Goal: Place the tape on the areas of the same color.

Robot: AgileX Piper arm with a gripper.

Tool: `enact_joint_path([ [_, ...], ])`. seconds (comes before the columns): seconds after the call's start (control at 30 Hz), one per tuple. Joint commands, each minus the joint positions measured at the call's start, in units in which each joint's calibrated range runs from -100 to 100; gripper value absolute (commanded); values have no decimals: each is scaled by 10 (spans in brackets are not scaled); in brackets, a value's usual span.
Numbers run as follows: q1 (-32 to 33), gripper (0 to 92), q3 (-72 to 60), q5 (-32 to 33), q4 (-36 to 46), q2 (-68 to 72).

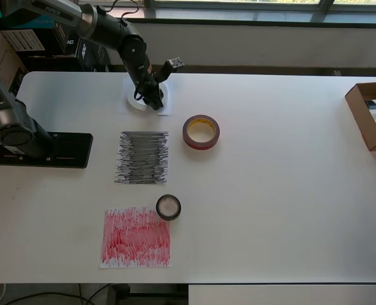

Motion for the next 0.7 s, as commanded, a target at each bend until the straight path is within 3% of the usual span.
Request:
enact_joint_path([
  [0.0,1,536,5,3,8,-5],
  [0.47,-2,574,-35,2,8,-14],
  [0.67,-51,574,-64,-2,16,-90],
])
